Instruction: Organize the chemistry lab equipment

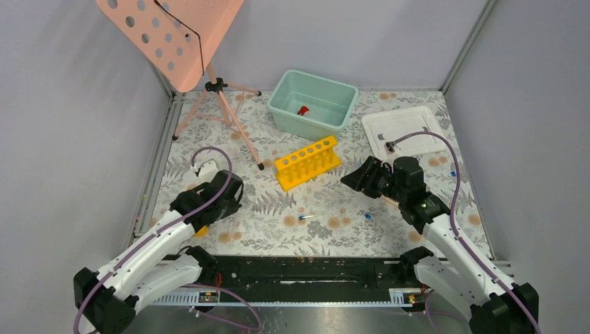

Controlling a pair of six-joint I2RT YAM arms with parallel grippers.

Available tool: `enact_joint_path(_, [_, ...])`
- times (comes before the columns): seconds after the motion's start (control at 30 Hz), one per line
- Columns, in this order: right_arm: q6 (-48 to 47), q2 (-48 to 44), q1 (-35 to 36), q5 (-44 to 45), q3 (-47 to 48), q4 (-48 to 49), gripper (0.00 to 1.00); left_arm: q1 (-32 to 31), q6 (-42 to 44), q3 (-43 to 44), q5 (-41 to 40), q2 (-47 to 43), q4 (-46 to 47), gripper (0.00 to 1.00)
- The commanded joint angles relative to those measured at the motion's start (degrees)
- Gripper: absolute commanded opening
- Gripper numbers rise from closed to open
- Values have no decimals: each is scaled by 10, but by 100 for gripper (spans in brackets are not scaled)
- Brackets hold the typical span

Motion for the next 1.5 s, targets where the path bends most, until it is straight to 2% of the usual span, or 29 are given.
enact_joint_path(0.0, [24, -5, 4, -47, 6, 31, 60, 0, 47, 50, 32, -38, 0, 0])
enact_joint_path(0.2, [69, 17, 90, -11, 22, 29, 62, 0, 117, 94, 82, -82, 19, 0])
enact_joint_path(0.33, [135, 52, 146, 2, 21, 98, 64, 0, 143, 113, 121, -80, 30, 0])
enact_joint_path(0.5, [204, 106, 214, 48, 41, 156, 63, -6, 167, 91, 141, -81, 58, 0])
enact_joint_path(0.73, [229, 228, 294, 82, 132, 156, 61, -23, 170, 43, 189, -108, 140, 0])
enact_joint_path(0.93, [225, 327, 345, 74, 210, 146, 59, -30, 173, 24, 204, -115, 157, 0])
enact_joint_path(1.1, [222, 380, 365, 71, 240, 132, 56, -30, 172, 14, 200, -133, 165, 0])
enact_joint_path(1.23, [218, 404, 371, 67, 252, 128, 47, -29, 178, 14, 198, -139, 165, 0])
enact_joint_path(1.27, [215, 407, 372, 67, 256, 123, 42, -30, 179, 15, 198, -139, 165, 0])
enact_joint_path(1.4, [211, 404, 372, 79, 255, 131, 10, -30, 189, 20, 199, -136, 168, 1])
enact_joint_path(1.47, [205, 396, 371, 90, 253, 131, 0, -30, 196, 23, 198, -135, 168, 15])
